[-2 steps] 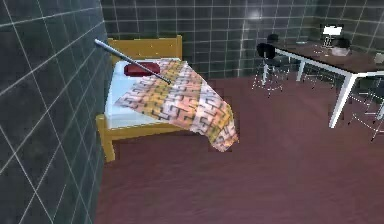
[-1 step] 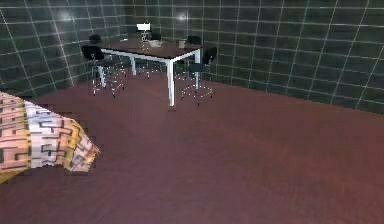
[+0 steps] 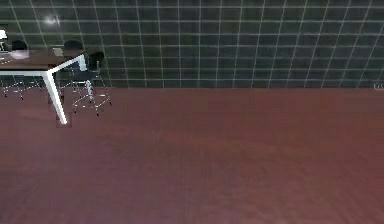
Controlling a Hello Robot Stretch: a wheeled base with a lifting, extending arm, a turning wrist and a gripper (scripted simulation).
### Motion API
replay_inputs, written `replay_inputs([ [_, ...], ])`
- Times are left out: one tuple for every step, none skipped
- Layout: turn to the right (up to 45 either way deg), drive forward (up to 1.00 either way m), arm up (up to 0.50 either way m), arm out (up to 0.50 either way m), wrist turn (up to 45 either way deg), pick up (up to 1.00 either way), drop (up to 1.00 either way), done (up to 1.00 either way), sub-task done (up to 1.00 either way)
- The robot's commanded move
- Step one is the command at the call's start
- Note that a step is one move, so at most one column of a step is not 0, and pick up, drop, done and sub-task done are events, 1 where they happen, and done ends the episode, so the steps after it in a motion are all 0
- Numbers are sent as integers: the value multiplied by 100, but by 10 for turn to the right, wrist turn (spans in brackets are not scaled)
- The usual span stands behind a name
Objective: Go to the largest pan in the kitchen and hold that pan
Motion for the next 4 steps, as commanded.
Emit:
replay_inputs([
  [0,15,0,0,0,0,0,0,0],
  [450,0,0,0,0,0,0,0,0],
  [300,0,0,0,0,0,0,0,0],
  [0,100,0,0,0,0,0,0,0],
])
